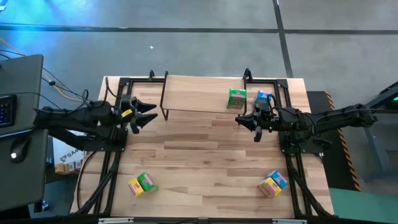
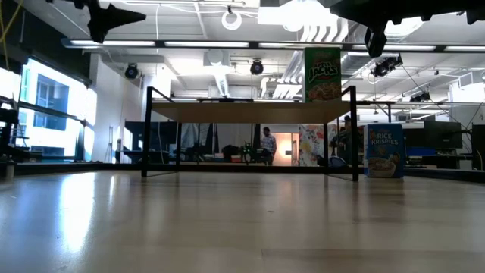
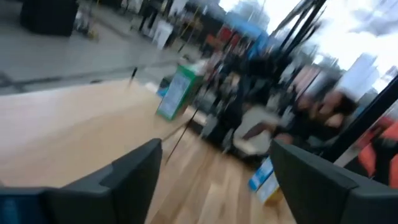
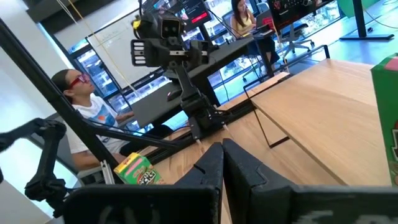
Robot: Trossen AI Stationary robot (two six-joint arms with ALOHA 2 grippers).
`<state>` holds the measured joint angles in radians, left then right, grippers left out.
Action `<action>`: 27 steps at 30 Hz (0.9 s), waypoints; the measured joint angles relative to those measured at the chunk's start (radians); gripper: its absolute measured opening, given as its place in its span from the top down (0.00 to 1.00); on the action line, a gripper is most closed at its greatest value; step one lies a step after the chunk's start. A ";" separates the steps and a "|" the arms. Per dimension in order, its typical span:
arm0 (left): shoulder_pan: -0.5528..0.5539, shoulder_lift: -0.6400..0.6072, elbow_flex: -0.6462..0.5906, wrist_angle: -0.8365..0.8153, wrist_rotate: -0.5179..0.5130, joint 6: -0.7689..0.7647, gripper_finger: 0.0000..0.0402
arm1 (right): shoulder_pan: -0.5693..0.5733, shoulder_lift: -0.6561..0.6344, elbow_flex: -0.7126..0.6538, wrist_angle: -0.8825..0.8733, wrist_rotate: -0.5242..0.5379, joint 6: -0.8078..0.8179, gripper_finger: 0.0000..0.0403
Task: Stack cereal on shelf
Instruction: Put the green cereal box on the shelf aligned with the other green cereal box
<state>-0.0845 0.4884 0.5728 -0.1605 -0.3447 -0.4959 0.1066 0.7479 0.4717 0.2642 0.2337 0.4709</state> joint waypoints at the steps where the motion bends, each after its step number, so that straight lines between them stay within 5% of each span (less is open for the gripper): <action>1: 0.000 0.015 0.035 -0.067 0.000 -0.005 0.25 | 0.000 0.000 0.000 0.000 0.000 0.000 1.00; 5: 0.000 0.105 0.209 -0.384 0.058 -0.126 0.24 | 0.000 0.000 0.000 0.000 0.000 0.000 1.00; 11: -0.038 0.289 0.398 -0.667 0.346 -0.158 0.24 | 0.000 0.000 0.000 -0.006 -0.001 0.000 1.00; 14: -0.114 0.390 0.432 -0.690 0.423 -0.047 0.24 | 0.000 0.000 0.000 -0.020 -0.001 0.000 1.00; 20: -0.295 0.564 0.463 -0.770 0.423 0.329 0.27 | 0.000 0.000 0.000 -0.031 -0.007 0.000 1.00; 27: -0.334 0.667 0.464 -0.712 0.431 0.444 0.27 | 0.000 0.000 0.000 -0.046 -0.009 -0.005 1.00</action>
<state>-0.4182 1.1559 1.0367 -0.8722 0.0868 -0.0519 0.1062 0.7475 0.4717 0.2181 0.2249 0.4660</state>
